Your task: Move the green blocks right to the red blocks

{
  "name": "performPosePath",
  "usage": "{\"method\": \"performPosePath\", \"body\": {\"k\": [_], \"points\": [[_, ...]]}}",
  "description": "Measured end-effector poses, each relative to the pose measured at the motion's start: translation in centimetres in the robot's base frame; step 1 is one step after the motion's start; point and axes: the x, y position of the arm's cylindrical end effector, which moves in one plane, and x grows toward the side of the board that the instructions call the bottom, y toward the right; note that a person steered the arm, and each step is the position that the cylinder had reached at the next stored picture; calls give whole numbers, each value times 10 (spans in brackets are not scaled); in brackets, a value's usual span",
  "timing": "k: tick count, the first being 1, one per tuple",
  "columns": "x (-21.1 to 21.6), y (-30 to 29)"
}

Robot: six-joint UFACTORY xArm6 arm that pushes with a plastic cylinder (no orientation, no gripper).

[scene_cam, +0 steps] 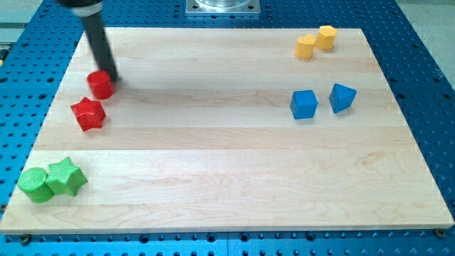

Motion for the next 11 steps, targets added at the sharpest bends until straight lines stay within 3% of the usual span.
{"method": "performPosePath", "body": {"k": [1,2,3,4,5,6,7,8,9,11], "points": [[65,-27],[56,-22],[43,17],[73,111],[203,125],[253,67],[252,29],[250,-61],[241,-75],[164,15]]}}
